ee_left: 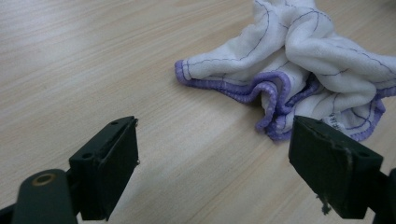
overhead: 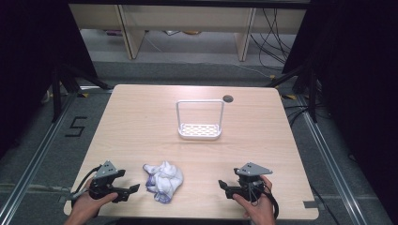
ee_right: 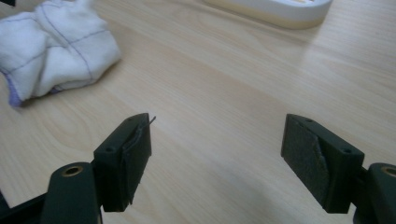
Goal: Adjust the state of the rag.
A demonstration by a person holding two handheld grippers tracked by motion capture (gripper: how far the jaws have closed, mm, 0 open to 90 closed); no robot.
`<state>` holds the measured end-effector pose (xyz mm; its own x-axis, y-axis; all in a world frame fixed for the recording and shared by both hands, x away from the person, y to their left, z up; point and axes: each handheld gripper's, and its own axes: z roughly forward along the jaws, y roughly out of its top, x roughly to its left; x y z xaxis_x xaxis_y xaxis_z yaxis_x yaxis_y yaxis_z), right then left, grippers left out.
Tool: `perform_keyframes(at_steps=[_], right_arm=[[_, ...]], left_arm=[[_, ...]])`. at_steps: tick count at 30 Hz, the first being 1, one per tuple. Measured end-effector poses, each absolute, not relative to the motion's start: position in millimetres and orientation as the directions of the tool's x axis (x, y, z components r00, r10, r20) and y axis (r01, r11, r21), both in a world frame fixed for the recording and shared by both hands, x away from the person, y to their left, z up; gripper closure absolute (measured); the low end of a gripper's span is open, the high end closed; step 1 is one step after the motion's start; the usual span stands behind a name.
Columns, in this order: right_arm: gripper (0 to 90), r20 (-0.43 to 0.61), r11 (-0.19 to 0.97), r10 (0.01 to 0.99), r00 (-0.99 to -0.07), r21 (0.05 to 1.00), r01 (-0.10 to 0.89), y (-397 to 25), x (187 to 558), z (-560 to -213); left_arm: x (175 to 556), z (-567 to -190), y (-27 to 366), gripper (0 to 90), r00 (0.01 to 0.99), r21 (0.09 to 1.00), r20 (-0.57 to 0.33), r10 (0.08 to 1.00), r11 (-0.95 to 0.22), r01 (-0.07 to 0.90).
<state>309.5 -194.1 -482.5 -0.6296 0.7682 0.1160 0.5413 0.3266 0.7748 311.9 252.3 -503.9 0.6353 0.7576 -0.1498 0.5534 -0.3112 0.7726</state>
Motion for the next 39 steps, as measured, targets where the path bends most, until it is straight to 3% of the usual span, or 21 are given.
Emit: perform_keyframes(at_steps=[10, 24, 39], right_arm=[[32.6, 0.122, 0.374, 0.708, -0.696, 0.771, 0.516, -164, 304, -473], [34.9, 0.096, 0.455, 0.598, -0.796, 0.777, 0.435, -119, 306, -461], [38.0, 0.111, 0.484, 0.539, -0.835, 0.771, 0.415, -76, 310, -454]], left_arm=[[312, -503, 252, 15.4, 0.631, 0.778, -0.154, 0.76, -0.3, 0.551], [312, -501, 252, 15.4, 0.626, 0.782, -0.155, 0.764, -0.292, 0.55], [312, -501, 255, 15.4, 0.615, 0.788, -0.156, 0.773, -0.278, 0.549]])
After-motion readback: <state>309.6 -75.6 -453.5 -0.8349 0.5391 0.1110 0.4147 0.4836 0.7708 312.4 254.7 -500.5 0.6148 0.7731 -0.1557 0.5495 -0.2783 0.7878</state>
